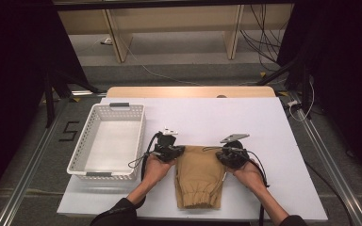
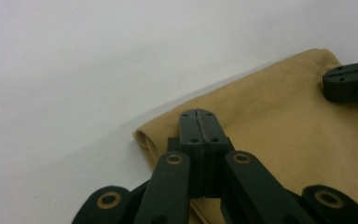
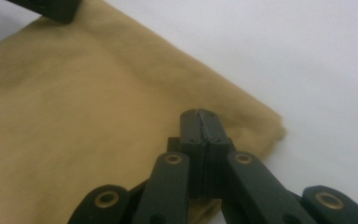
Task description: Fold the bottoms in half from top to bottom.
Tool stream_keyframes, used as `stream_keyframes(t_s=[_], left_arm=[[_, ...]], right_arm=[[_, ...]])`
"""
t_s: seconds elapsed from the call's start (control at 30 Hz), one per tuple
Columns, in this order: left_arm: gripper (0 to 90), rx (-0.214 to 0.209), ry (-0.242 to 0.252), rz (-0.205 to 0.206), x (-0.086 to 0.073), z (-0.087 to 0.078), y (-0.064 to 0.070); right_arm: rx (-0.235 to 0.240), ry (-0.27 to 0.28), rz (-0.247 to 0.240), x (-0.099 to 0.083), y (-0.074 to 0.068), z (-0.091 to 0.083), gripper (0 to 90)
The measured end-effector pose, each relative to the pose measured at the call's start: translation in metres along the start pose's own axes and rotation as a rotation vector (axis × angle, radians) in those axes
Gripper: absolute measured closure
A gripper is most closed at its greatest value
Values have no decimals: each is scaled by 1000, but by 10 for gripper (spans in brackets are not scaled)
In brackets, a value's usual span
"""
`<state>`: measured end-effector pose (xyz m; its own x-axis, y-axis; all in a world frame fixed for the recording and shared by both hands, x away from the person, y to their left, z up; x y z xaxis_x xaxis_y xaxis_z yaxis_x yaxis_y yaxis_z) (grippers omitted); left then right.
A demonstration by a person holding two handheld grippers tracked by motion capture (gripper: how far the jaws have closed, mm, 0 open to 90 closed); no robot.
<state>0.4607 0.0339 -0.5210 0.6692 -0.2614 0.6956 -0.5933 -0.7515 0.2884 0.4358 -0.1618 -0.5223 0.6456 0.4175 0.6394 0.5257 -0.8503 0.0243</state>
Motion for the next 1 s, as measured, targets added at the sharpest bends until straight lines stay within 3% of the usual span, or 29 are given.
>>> stream_keyframes(t_s=[0.23, 0.4, 0.57, 0.7, 0.83, 1.0], left_arm=[[895, 6, 0, -11, -2, 0, -4], [894, 1, 2, -26, -2, 0, -6], [885, -16, 25, -33, 0, -9, -1], [777, -39, 41, -30, 4, -21, 7], [623, -79, 19, -28, 2, -27, 18], [466, -73, 8, -30, 0, -34, 27]], right_arm=[[-39, 10, 48, -1, 18, -3, 900], [-55, -18, 90, -6, 29, -1, 900], [-71, 6, 75, -4, 27, -6, 887], [-57, 78, 79, 2, 25, -16, 799], [-28, 168, 81, 8, 22, -28, 636], [-23, 230, 96, 12, 18, -38, 477]])
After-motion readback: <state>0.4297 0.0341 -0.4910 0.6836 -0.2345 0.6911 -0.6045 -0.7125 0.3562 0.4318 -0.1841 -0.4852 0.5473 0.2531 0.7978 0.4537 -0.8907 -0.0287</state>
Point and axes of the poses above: each handheld gripper's, and its own axes: z roughly forward along the jaws, x roughly out of its top, y roughly to its right, the point moved 6 cm from there along z, roughly forward along the jaws, and after that the axes turned 5 degrees about -x, right-handed, at the moved point
